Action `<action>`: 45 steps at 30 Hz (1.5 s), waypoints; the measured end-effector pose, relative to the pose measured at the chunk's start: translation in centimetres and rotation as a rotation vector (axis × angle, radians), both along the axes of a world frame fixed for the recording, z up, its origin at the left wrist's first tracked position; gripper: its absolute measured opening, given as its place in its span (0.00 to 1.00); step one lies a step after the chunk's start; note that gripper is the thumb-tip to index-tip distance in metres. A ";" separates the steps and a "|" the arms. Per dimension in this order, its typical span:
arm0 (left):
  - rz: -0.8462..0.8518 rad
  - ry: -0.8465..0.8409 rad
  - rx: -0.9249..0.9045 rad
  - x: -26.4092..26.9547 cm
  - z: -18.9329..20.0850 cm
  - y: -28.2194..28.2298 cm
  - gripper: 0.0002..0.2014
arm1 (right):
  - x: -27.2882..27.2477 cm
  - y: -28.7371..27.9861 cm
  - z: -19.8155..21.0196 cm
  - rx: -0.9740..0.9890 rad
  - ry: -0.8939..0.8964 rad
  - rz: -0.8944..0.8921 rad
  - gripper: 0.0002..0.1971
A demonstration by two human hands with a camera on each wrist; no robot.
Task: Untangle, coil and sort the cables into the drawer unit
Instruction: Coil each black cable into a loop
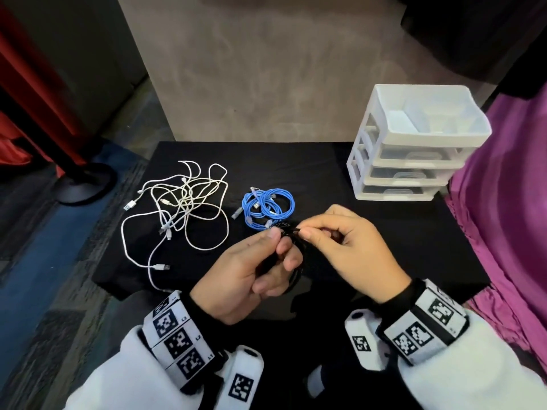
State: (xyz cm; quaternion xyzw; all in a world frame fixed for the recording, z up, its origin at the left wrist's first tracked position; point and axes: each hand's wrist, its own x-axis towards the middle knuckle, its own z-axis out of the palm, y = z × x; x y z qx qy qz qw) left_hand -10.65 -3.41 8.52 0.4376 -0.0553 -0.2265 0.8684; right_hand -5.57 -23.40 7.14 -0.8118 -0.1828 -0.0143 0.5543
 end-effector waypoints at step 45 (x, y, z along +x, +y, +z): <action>0.638 -0.498 0.867 2.7 -4.0 -3.4 0.15 | -3.6 2.1 0.4 0.975 0.685 0.105 0.20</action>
